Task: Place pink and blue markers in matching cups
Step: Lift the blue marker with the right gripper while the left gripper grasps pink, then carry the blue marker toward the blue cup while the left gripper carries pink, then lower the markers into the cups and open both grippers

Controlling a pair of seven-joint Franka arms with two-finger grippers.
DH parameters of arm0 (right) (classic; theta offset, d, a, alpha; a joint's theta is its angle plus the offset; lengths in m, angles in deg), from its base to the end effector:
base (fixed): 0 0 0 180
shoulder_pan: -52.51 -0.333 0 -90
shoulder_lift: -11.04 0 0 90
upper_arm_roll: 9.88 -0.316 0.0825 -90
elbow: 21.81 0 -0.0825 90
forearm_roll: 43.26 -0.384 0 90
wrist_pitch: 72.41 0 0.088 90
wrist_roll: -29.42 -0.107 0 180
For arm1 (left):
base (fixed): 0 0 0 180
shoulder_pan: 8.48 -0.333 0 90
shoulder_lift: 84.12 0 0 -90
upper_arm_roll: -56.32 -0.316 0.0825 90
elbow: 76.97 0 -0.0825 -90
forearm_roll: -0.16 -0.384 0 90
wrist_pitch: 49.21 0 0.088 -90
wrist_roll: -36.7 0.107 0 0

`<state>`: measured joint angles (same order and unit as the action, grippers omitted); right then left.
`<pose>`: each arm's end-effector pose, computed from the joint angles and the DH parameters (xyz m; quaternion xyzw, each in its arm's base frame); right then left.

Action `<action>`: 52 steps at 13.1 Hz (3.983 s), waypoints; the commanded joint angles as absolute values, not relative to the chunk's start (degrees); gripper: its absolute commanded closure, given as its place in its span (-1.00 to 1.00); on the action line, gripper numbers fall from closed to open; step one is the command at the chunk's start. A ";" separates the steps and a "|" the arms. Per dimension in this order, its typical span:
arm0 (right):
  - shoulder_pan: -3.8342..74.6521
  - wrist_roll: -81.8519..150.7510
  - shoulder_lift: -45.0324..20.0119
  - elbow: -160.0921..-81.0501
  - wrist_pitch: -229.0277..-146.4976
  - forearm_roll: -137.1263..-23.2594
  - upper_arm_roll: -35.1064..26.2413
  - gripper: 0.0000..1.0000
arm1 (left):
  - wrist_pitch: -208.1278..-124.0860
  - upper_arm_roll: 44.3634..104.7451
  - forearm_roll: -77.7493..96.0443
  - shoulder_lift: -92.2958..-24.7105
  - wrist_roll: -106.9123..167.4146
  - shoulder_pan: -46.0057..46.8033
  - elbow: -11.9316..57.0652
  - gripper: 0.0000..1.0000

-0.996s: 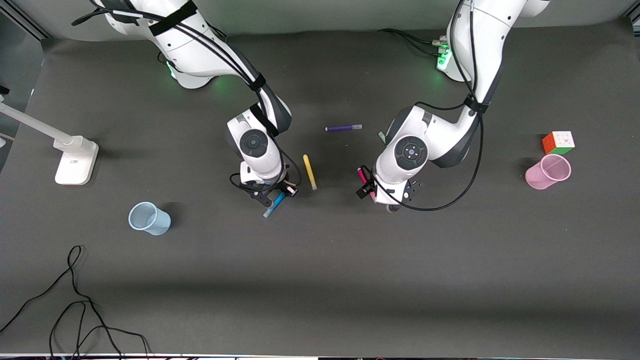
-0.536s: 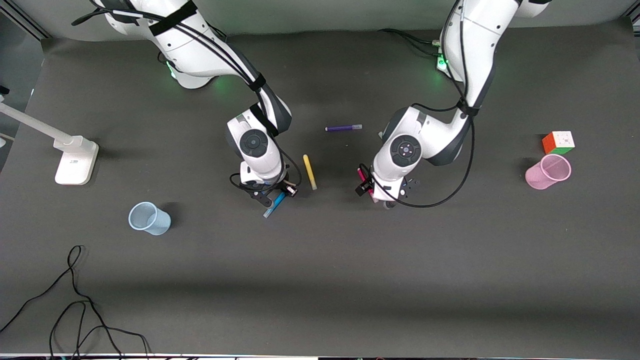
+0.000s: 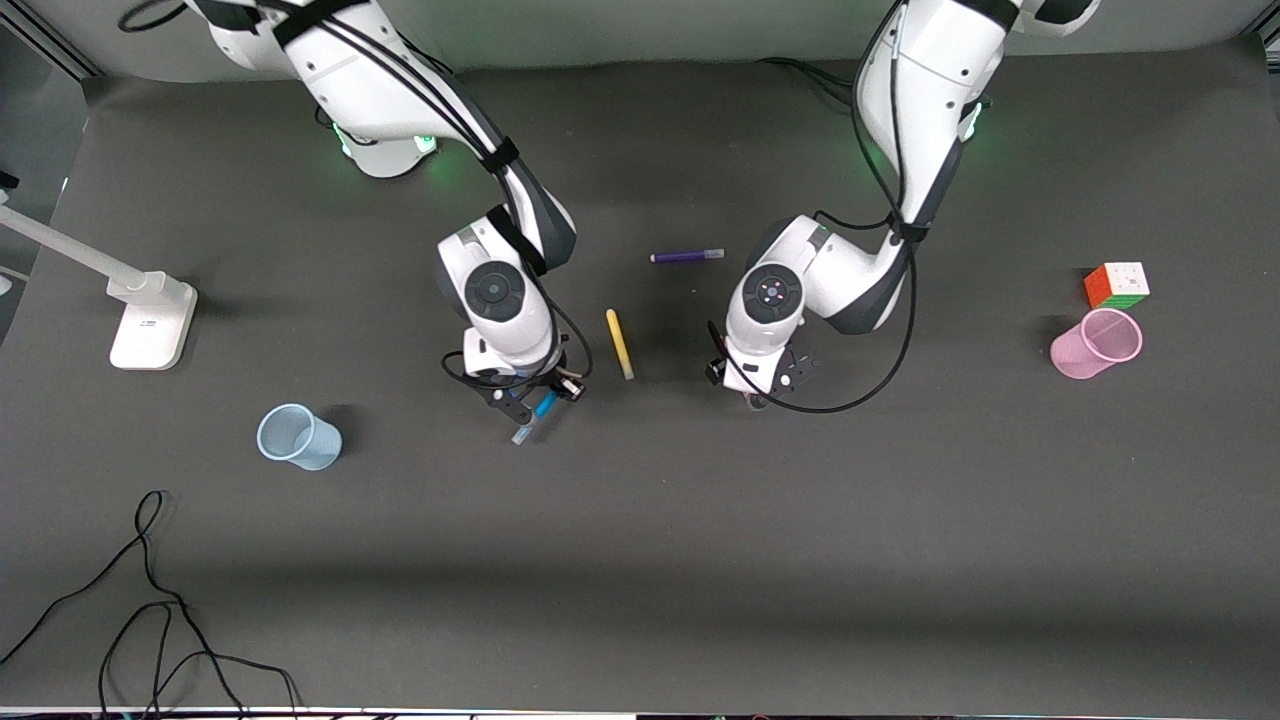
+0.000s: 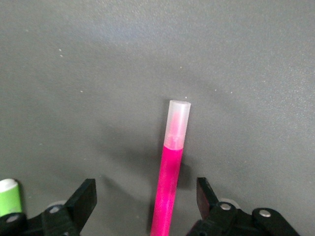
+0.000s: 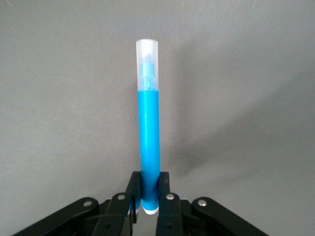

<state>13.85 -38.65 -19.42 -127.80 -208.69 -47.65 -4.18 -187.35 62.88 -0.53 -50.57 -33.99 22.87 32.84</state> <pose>0.5374 0.3541 0.2363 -0.9469 0.3214 0.0008 0.0010 0.4882 -0.3776 0.1795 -0.9571 -0.2851 0.0483 0.0190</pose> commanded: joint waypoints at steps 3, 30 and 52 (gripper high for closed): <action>13.66 -31.77 -12.53 -121.76 -192.50 -47.21 -0.22 0.96 | -188.51 61.85 -2.31 -50.02 -36.51 24.57 33.07 -0.63; 13.40 51.39 0.41 -117.53 -156.62 -47.57 40.13 0.96 | -155.91 61.68 -6.08 -78.40 31.79 5.87 27.62 1.00; 41.06 52.36 -32.99 -97.41 -141.49 -64.97 22.75 0.98 | -165.59 61.33 40.66 -71.67 160.50 -43.17 42.74 1.00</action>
<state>35.24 51.17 -30.37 -102.08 -143.54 -64.32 27.67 -167.05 60.48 36.29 -76.11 151.87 -39.29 43.08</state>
